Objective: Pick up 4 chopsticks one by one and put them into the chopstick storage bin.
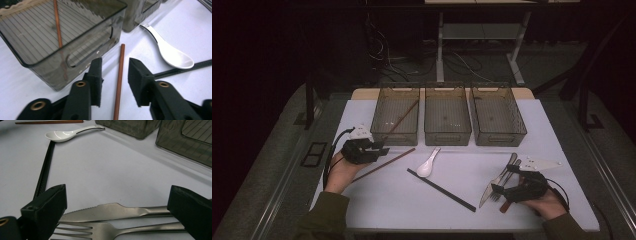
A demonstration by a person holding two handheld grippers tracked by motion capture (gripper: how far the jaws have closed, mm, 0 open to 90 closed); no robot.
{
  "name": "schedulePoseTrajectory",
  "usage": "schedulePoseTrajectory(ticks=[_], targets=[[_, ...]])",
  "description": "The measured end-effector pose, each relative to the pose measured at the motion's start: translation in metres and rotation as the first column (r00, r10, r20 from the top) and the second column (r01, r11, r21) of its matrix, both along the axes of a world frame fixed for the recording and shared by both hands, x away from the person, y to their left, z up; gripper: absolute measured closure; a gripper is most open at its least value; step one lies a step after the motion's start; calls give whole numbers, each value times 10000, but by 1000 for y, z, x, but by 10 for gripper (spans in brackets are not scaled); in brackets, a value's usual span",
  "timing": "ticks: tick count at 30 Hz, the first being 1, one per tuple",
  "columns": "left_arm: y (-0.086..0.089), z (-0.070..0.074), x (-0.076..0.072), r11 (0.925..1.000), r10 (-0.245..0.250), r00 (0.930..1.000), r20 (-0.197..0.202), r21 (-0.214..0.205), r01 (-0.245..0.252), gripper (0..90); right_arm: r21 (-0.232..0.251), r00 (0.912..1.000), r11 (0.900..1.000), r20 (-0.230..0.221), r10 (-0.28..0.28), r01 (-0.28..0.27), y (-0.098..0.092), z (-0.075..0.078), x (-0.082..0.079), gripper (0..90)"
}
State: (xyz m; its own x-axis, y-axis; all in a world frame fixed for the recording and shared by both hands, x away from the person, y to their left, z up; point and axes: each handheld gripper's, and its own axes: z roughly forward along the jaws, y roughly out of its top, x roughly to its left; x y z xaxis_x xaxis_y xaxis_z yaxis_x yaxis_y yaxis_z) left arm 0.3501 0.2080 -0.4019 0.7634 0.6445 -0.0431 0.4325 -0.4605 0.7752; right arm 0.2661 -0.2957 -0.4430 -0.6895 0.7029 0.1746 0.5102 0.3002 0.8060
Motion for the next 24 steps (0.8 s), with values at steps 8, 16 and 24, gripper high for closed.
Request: schedulePoseTrajectory(ticks=[8,16,24], targets=[[-1,-17,1,9997,-152,9975,-686,205,167,749,-13,10000,10000,14,-28,28,0,0,0,25],[-1,-31,4,9982,-288,9935,-1103,497,345,760,-82,10000,10000,76,20,-20,0,0,0,25],[4,-38,5,9978,-421,9896,-1376,445,486,774,-105,10000,9999,51,18,-18,1,0,0,25]])
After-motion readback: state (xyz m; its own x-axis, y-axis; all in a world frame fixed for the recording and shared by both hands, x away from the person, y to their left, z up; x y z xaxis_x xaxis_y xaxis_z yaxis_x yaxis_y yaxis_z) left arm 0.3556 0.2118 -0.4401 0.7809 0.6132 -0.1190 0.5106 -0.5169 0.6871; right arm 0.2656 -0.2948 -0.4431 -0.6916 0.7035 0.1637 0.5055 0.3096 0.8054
